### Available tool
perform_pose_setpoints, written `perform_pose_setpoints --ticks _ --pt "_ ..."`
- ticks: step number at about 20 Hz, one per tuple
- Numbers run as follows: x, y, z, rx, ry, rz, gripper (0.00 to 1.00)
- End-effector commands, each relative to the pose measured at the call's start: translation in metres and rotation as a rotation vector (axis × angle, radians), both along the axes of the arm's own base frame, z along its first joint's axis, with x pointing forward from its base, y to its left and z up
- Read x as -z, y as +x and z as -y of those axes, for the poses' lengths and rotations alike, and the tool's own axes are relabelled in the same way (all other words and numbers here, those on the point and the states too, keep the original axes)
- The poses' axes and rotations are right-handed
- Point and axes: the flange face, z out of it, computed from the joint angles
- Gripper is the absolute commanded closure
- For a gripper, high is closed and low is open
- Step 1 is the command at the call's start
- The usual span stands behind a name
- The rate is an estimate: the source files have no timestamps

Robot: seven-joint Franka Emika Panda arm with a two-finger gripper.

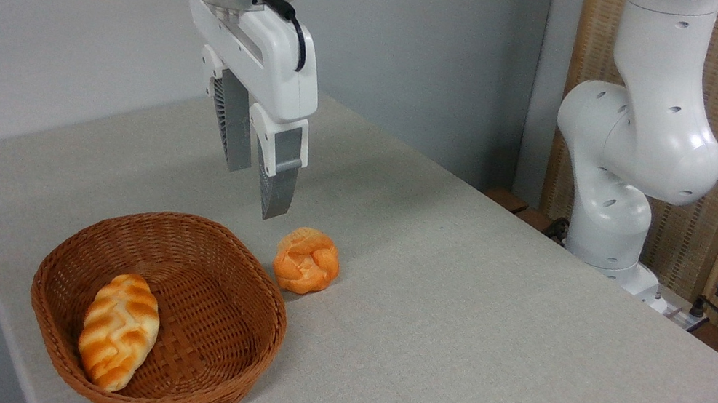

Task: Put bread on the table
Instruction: 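Move the open gripper over the braided bread roll in the basket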

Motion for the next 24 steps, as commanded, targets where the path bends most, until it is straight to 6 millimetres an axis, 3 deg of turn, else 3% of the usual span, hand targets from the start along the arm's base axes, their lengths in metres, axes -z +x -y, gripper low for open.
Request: perform_pose_setpoints --ticks 1,15,24 --pt "-0.003 -0.004 -0.026 -0.022 -0.014 -0.010 0.00" --pt "-0.005 0.006 -0.027 -0.030 -0.018 0.067 0.00" --pt "0.021 0.032 -0.013 -0.109 -0.034 0.175 0.02"
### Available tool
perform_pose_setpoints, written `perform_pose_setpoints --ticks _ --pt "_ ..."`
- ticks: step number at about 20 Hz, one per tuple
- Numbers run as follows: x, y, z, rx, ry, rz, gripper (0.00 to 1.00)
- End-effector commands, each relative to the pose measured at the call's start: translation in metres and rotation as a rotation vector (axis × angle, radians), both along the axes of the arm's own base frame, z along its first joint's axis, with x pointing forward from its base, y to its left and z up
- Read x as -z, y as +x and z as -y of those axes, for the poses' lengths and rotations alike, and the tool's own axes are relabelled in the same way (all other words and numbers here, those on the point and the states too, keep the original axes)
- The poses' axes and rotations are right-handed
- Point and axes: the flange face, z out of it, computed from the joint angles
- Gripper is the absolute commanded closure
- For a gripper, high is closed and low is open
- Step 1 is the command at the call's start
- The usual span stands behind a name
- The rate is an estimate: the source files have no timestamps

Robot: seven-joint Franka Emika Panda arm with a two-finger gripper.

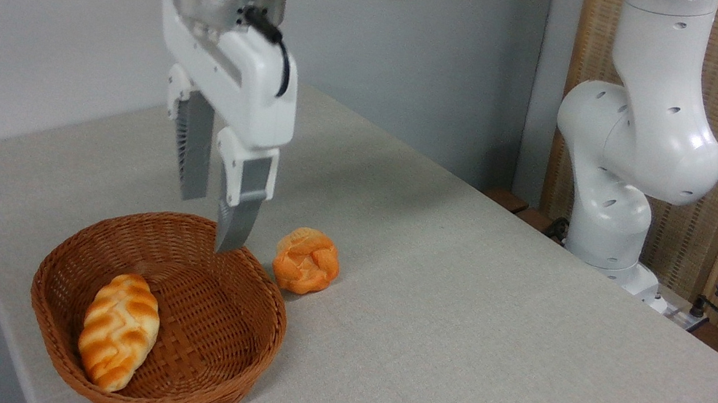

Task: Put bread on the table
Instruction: 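Move the open gripper over the braided bread roll in the basket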

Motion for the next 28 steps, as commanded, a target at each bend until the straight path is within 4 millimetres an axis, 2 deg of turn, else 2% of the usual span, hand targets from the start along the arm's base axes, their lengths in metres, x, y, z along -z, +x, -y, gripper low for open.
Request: perform_pose_setpoints --ticks 1,5,8,10,12,15,17,22,24,28 --pt "0.010 0.005 0.004 -0.082 -0.047 0.009 0.02" --pt "0.014 0.007 0.006 -0.263 -0.092 -0.020 0.02" --pt "0.026 0.013 0.012 -0.383 -0.110 -0.042 0.02" --pt "0.038 0.015 0.029 -0.394 -0.111 -0.062 0.02" --pt "0.048 0.016 0.030 -0.400 -0.121 -0.054 0.02" --pt "0.045 0.020 0.033 -0.426 -0.198 -0.029 0.02" --pt "0.054 0.021 0.032 -0.438 -0.212 -0.023 0.02" --pt "0.054 0.024 0.033 -0.444 -0.223 0.003 0.02" --pt "0.055 0.025 0.040 -0.446 -0.248 0.014 0.02" --pt "0.079 0.031 0.046 -0.446 -0.239 -0.005 0.02"
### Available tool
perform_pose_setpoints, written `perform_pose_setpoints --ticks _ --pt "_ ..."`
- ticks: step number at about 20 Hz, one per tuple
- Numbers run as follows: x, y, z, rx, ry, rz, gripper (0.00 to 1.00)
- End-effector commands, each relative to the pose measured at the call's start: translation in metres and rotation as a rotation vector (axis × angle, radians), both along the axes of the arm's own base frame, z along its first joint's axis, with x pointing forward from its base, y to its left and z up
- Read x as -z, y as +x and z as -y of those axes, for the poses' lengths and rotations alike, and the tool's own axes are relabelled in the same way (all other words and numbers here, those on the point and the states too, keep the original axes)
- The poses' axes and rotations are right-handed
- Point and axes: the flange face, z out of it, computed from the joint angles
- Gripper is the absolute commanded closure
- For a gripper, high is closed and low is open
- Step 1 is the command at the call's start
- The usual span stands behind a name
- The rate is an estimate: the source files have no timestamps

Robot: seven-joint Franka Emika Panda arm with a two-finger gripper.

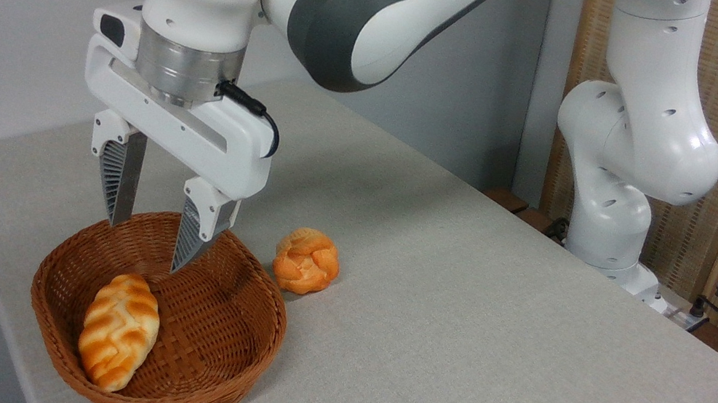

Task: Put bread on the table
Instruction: 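Move the open gripper over the braided bread roll in the basket, then lower the gripper into the basket and close it on the braided roll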

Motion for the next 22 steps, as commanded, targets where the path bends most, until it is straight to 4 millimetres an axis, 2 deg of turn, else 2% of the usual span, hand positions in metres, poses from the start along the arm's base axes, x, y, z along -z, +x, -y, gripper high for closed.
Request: perform_pose_setpoints --ticks 1,5,11,17,21,22 --pt "0.027 0.007 0.010 -0.019 -0.014 -0.002 0.02" --pt "0.053 0.016 0.034 -0.035 -0.006 -0.009 0.05" --pt "0.093 0.030 0.050 -0.060 0.000 -0.004 0.04" --pt "0.115 0.037 0.053 -0.068 0.048 0.006 0.04" --pt "0.121 0.036 0.055 -0.032 0.100 0.003 0.05" --pt "0.123 0.035 0.058 -0.012 0.124 0.001 0.12"
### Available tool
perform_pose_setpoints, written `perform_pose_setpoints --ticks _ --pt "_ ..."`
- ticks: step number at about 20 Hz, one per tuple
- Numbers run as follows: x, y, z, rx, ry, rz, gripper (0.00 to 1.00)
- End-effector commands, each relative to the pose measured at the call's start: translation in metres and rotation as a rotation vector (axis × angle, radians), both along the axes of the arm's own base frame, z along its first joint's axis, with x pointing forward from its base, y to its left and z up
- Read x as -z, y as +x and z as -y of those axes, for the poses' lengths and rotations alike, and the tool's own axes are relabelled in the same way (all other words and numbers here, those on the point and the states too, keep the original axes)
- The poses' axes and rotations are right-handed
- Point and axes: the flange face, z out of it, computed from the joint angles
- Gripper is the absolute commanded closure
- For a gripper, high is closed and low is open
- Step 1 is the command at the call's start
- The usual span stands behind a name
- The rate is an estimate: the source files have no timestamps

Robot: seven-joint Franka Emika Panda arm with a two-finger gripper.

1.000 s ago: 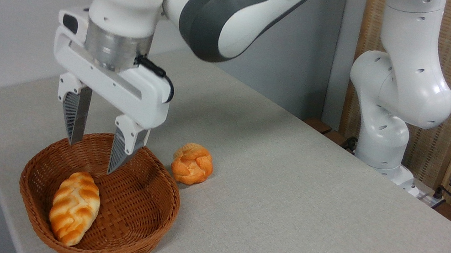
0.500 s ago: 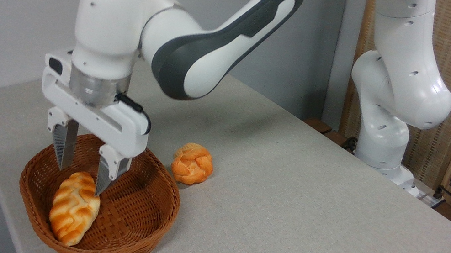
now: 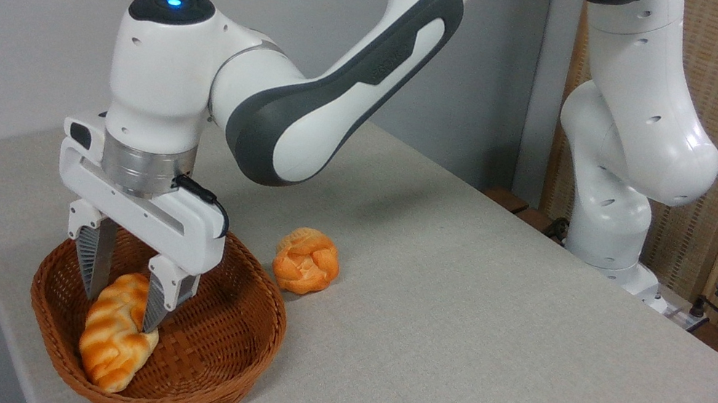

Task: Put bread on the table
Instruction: 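Lower the gripper into the basket and close it on the braided roll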

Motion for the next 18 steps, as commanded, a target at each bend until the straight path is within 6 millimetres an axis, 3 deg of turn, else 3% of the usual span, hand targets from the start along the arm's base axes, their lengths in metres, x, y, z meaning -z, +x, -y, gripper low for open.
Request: perform_pose_setpoints --ticks 1,2,3,4,6,7,16,18 --pt "0.016 0.002 0.006 0.037 0.083 0.001 0.25" --pt "0.019 0.002 0.008 0.049 0.098 -0.001 0.46" --pt "0.020 0.002 0.011 0.054 0.100 -0.002 0.56" --pt "0.020 0.001 0.014 0.059 0.100 -0.001 0.74" --pt "0.020 0.001 0.014 0.064 0.102 -0.001 0.91" --pt "0.020 0.001 0.014 0.065 0.104 0.000 0.94" --pt "0.000 -0.001 0.009 0.061 0.100 0.013 0.95" --pt "-0.013 -0.005 0.008 0.065 0.100 0.012 0.95"
